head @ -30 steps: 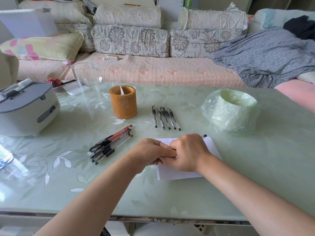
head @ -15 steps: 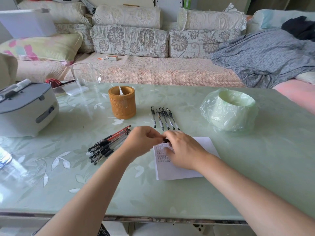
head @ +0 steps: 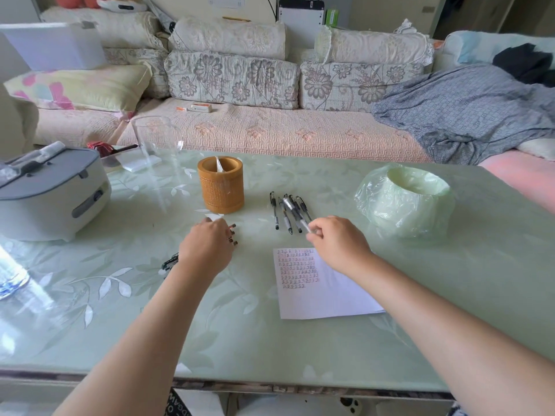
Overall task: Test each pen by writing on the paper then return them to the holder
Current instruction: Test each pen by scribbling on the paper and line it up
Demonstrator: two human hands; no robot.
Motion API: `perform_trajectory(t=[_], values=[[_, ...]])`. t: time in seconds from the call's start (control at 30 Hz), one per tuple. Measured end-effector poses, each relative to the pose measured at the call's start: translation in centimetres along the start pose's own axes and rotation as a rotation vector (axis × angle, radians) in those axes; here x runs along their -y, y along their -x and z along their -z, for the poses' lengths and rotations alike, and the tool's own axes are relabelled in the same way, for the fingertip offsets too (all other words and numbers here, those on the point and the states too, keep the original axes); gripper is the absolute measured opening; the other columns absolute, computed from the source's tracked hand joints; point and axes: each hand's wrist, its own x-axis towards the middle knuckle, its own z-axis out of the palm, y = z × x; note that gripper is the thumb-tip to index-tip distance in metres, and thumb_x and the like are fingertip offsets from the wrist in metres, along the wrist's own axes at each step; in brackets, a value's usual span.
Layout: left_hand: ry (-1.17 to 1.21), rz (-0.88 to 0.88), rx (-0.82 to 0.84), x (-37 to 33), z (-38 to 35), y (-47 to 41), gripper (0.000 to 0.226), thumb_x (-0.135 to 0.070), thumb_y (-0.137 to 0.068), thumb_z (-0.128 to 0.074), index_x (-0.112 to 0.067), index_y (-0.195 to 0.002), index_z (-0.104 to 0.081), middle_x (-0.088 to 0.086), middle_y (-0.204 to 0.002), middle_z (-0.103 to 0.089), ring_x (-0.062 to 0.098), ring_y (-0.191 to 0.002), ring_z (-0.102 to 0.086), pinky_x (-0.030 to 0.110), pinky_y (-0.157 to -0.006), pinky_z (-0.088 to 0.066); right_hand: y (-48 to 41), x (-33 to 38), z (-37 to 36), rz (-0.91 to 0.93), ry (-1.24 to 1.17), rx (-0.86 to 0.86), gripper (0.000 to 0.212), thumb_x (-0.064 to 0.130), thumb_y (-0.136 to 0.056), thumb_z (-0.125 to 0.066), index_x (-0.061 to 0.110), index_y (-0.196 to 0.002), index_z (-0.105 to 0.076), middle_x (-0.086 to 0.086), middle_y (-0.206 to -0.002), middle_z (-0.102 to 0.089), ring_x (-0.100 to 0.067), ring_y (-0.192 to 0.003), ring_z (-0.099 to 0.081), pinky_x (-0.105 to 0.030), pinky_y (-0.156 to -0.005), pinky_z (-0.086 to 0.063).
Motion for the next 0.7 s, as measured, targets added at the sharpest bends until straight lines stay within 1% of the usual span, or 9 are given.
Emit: perform_trajectory(t=[0.07,0.13,0.2,0.23,0.37,0.43,0.53,0.6,0.7], values=[[-0.086,0.006,0.054,0.0,0.0,0.1,0.022,-0.021,-0.088,-0.058,-0.019,-0.110,-0.063,0.005,-0.110,-0.057,0.027,-0.102,-0.056,0.035,-0.075,-0.050,-1.2,-0.8,-0.3,-0.073,-0.054,-0.042,0.017,0.026,-0.090,-0.062,0.012,-0.094,-0.072,-0.006,-0.093,-0.072,-0.028,-0.090,-0.065,-0.034,-0.078,-0.052],[-0.159,0.004,0.081,-0.3,-0.1,0.2,0.023,-0.020,-0.087,-0.055,-0.020,-0.109,-0.063,0.003,-0.109,-0.060,0.026,-0.101,-0.058,0.032,-0.072,-0.048,-2.3,-1.8,-0.8,-0.135,-0.077,-0.067,0.023,0.025,-0.089,-0.063,0.003,-0.087,-0.071,-0.013,-0.087,-0.073,-0.032,-0.086,-0.067,-0.039,-0.077,-0.055],[-0.200,0.004,0.077,-0.6,-0.3,0.1,0.024,-0.018,-0.088,-0.053,-0.021,-0.109,-0.062,0.001,-0.108,-0.061,0.025,-0.101,-0.059,0.030,-0.069,-0.044,-3.2,-2.7,-1.2,-0.198,-0.072,-0.084,0.028,0.023,-0.088,-0.063,0.001,-0.071,-0.066,-0.013,-0.070,-0.068,-0.035,-0.074,-0.064,-0.033,-0.067,-0.054],[-0.208,0.002,0.072,-0.7,-0.4,-0.1,0.024,-0.017,-0.088,-0.052,-0.022,-0.109,-0.063,0.001,-0.108,-0.062,0.025,-0.101,-0.059,0.030,-0.068,-0.043,-3.6,-3.1,-1.4,-0.221,-0.067,-0.091,0.031,0.022,-0.088,-0.063,0.002,-0.064,-0.061,-0.012,-0.062,-0.063,-0.035,-0.068,-0.060,-0.030,-0.061,-0.048],[-0.231,-0.041,0.061,-1.2,-0.9,-0.6,0.026,-0.011,-0.085,-0.050,-0.022,-0.103,-0.064,0.000,-0.104,-0.063,0.025,-0.098,-0.061,0.029,-0.064,-0.040,-5.2,-4.0,-2.4,-0.251,-0.076,-0.076,0.032,0.020,-0.087,-0.065,-0.005,-0.069,-0.062,-0.016,-0.065,-0.066,-0.035,-0.068,-0.063,-0.032,-0.064,-0.051],[-0.242,-0.060,0.067,-1.5,-1.0,-0.7,0.024,-0.010,-0.084,-0.051,-0.021,-0.100,-0.065,0.000,-0.101,-0.063,0.025,-0.092,-0.059,0.029,-0.062,-0.039,-5.7,-4.1,-2.8,-0.237,-0.059,-0.061,0.036,0.020,-0.088,-0.066,-0.002,-0.061,-0.057,-0.015,-0.059,-0.061,-0.034,-0.061,-0.058,-0.032,-0.063,-0.051],[-0.229,-0.114,0.059,-2.0,-1.3,-0.9,0.016,-0.013,-0.089,-0.050,-0.017,-0.094,-0.066,0.004,-0.097,-0.062,0.025,-0.084,-0.052,0.031,-0.062,-0.038,-6.1,-4.1,-3.2,-0.198,-0.032,-0.052,0.041,0.020,-0.088,-0.066,0.010,-0.053,-0.046,-0.008,-0.049,-0.042,-0.028,-0.052,-0.043,-0.032,-0.055,-0.043],[-0.161,-0.156,0.040,-2.2,-1.3,-1.0,0.017,-0.015,-0.093,-0.050,-0.013,-0.096,-0.066,0.006,-0.098,-0.060,0.027,-0.086,-0.055,0.032,-0.064,-0.040,-6.1,-4.2,-3.3,-0.188,-0.018,-0.042,0.044,0.022,-0.088,-0.065,0.011,-0.051,-0.044,-0.007,-0.047,-0.038,-0.028,-0.051,-0.040,-0.033,-0.053,-0.042],[-0.039,-0.239,-0.010,-2.9,-1.0,-0.8,0.019,-0.013,-0.097,-0.048,-0.008,-0.099,-0.067,0.010,-0.097,-0.057,0.030,-0.083,-0.058,0.036,-0.065,-0.045,-6.0,-4.4,-3.2,-0.192,-0.012,-0.028,0.047,0.023,-0.090,-0.064,0.012,-0.052,-0.038,-0.004,-0.047,-0.033,-0.027,-0.050,-0.035,-0.031,-0.053,-0.033]])
